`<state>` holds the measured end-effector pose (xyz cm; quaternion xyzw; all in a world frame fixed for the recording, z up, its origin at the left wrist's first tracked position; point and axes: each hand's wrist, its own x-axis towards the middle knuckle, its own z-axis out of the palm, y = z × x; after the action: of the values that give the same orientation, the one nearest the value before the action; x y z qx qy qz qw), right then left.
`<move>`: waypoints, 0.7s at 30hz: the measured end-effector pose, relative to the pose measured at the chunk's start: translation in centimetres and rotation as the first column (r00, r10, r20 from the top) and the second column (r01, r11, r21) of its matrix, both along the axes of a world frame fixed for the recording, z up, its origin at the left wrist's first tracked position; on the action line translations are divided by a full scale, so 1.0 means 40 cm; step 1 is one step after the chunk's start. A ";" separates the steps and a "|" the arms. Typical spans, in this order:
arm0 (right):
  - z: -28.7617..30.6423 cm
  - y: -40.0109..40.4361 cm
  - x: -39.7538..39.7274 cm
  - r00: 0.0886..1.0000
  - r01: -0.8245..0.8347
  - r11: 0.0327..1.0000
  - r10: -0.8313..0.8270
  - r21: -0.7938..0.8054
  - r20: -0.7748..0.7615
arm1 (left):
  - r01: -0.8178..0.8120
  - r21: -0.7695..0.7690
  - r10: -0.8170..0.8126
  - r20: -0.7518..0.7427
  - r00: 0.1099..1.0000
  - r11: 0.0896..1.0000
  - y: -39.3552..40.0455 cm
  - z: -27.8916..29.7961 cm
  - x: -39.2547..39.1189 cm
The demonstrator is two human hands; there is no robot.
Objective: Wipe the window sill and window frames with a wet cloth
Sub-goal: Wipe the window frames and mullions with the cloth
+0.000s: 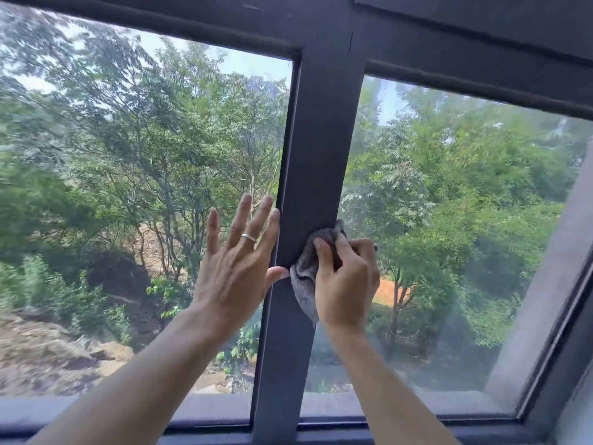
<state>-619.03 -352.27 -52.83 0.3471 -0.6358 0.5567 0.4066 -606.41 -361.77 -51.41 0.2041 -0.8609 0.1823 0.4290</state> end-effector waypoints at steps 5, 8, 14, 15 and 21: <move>-0.046 0.003 0.027 0.998 -0.042 0.999 0.043 -0.021 0.035 | 0.000 0.026 0.001 -0.017 1.000 1.000 0.010 -0.025 -0.007; -0.072 0.028 0.020 0.997 -0.076 0.996 0.075 0.053 0.022 | -0.010 0.035 0.011 -0.011 1.000 0.999 0.011 -0.025 -0.007; -0.058 0.019 0.007 0.995 -0.099 0.995 0.099 -0.024 0.016 | -0.009 0.029 0.009 -0.013 1.000 1.000 0.017 -0.131 0.006; -0.101 0.024 0.014 0.993 -0.113 0.994 0.113 -0.002 0.023 | -0.017 0.037 0.018 -0.010 1.000 0.999 0.015 -0.156 0.008; -0.139 0.030 -0.021 0.997 -0.077 0.994 0.078 0.079 -0.020 | -0.027 0.060 0.028 -0.008 1.000 0.998 0.021 -0.263 0.012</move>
<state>-619.88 -351.07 -58.38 0.3937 -0.6385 0.5426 0.3781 -605.92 -360.91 -61.94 0.2294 -0.8610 0.1615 0.4241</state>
